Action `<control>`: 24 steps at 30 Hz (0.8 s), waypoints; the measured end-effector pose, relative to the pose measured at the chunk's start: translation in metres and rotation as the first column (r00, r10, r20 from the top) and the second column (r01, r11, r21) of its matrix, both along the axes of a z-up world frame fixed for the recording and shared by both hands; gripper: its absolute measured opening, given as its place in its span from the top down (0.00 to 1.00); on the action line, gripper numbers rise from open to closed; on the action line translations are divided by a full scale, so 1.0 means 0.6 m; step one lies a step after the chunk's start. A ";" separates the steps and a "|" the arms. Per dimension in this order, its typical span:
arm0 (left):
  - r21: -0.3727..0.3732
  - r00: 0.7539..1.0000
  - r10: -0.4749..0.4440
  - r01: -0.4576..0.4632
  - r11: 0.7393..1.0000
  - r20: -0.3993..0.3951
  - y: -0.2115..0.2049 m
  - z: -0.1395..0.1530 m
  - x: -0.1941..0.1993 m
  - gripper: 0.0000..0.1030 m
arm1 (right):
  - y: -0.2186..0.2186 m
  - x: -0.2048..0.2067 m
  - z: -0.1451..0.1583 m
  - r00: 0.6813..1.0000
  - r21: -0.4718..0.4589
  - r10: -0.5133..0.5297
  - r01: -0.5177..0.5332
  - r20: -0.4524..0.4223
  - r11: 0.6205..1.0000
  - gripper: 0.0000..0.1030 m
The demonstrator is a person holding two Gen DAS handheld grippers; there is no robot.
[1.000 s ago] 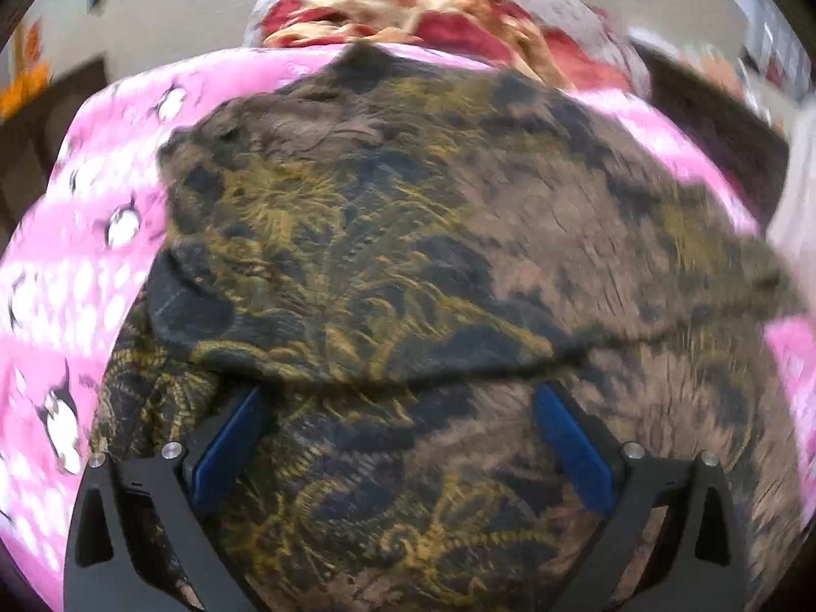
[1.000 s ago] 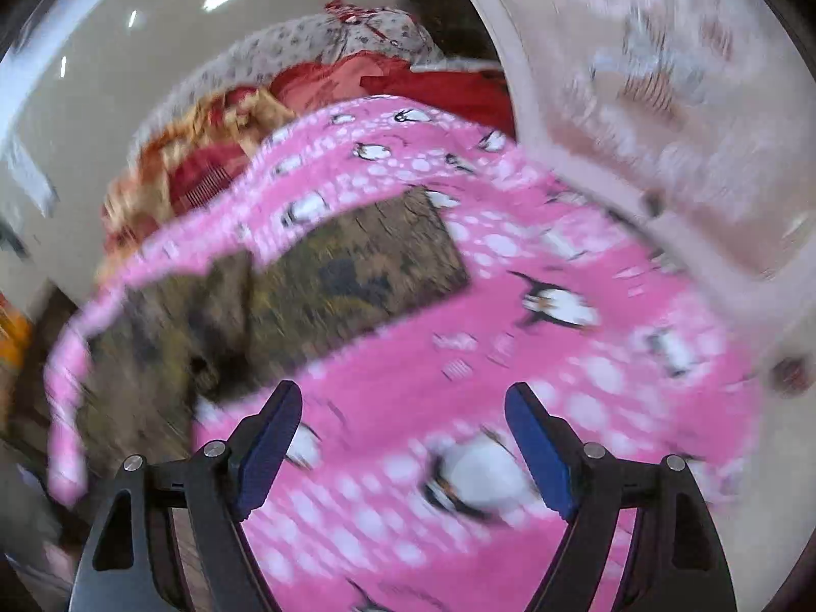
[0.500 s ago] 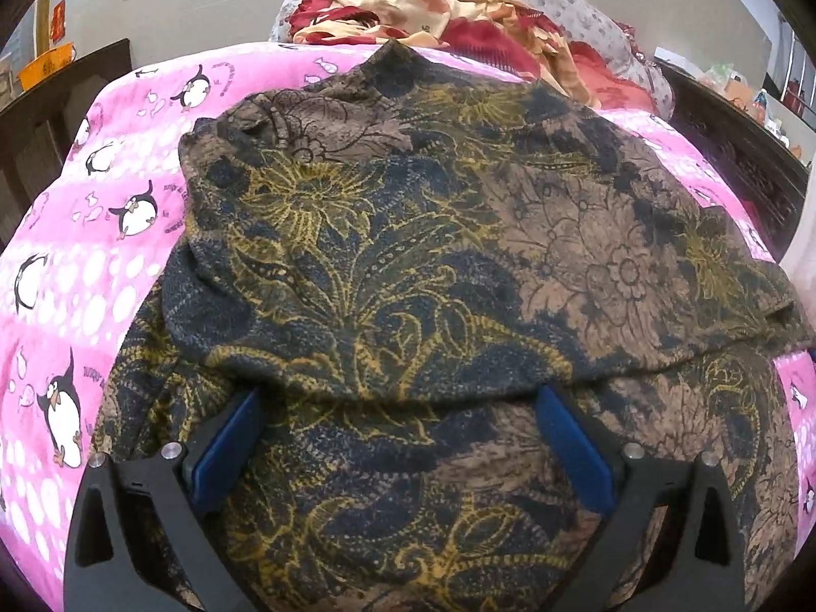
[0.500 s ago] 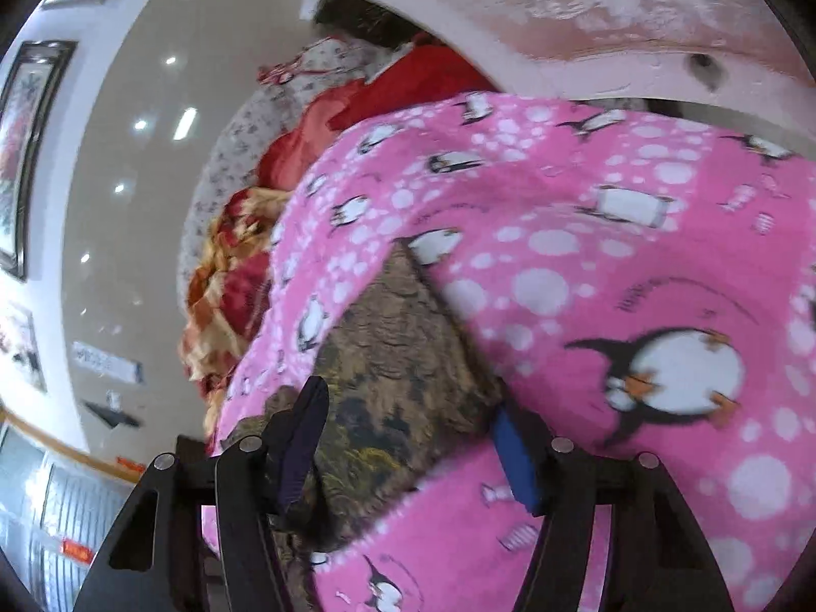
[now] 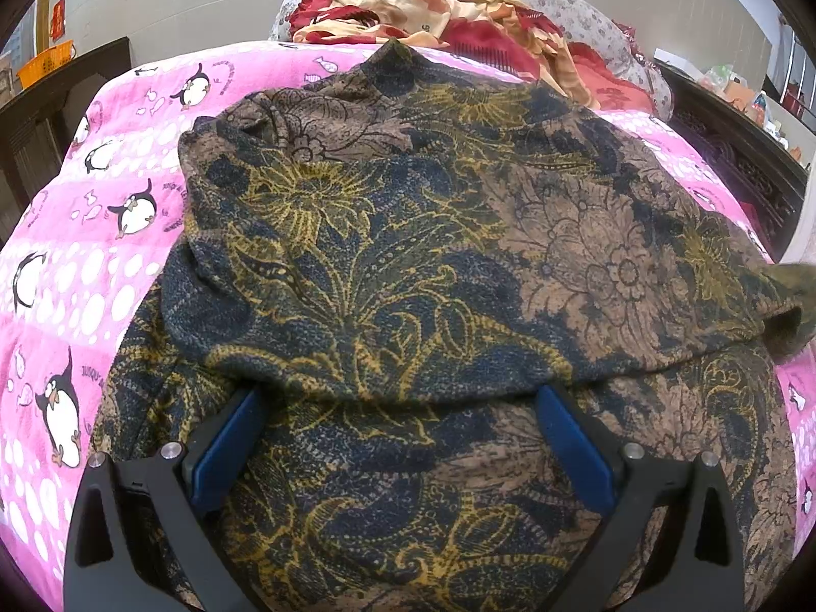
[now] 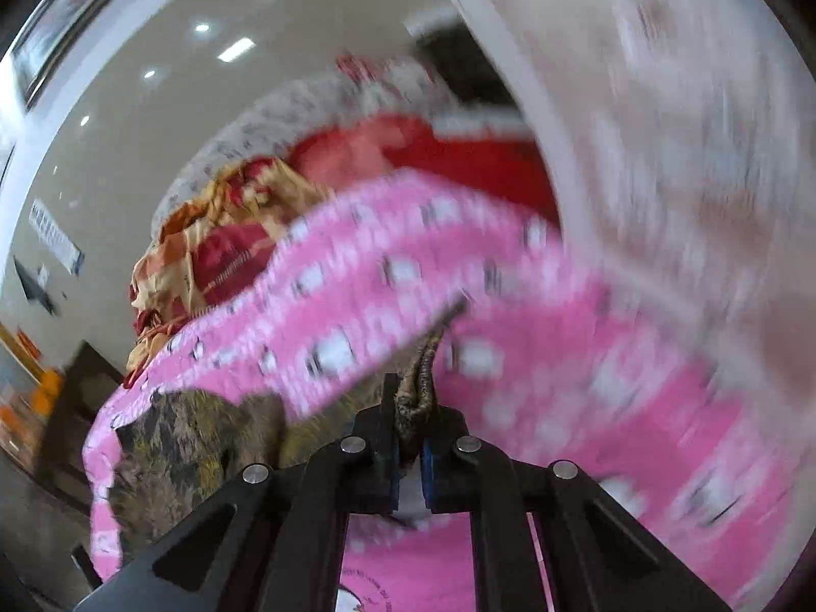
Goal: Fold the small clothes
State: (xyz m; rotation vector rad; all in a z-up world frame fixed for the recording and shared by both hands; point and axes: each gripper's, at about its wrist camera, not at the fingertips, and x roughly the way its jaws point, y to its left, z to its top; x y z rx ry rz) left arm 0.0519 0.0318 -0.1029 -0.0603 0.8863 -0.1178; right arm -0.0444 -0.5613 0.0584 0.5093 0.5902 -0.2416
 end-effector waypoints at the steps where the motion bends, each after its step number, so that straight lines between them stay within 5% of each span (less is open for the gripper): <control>1: -0.001 1.000 0.000 0.000 1.000 0.000 -0.001 0.000 0.000 0.00 | -0.001 -0.002 0.031 1.000 -0.039 -0.001 0.001 0.012 0.999 0.93; 4: -0.010 1.000 0.000 0.000 1.000 0.003 0.000 0.000 0.000 0.00 | 0.010 -0.002 0.108 0.999 -0.158 0.004 0.003 0.041 0.987 0.93; 8: -0.021 1.000 -0.002 0.002 1.000 0.006 0.006 0.001 -0.003 0.00 | 0.046 0.016 0.158 0.997 -0.189 0.031 -0.016 0.077 0.982 0.93; 14: -0.038 1.000 -0.002 0.002 0.999 0.009 0.010 0.002 -0.005 0.00 | 0.240 0.106 0.167 0.942 -0.187 0.315 -0.290 0.119 0.939 0.93; 19: -0.053 1.000 -0.004 0.005 0.999 0.012 0.014 0.004 -0.007 0.00 | 0.461 0.189 0.095 0.823 -0.107 0.560 -0.551 0.093 0.828 0.93; 21: -0.072 1.000 -0.004 0.006 0.997 0.014 0.018 0.005 -0.008 0.00 | 0.545 0.219 0.027 0.783 -0.089 0.622 -0.618 0.015 0.781 0.93; 24: -0.085 1.000 -0.006 0.007 0.996 0.015 0.021 0.006 -0.009 0.00 | 0.626 0.249 -0.097 0.759 -0.015 0.641 -0.646 -0.114 0.763 0.93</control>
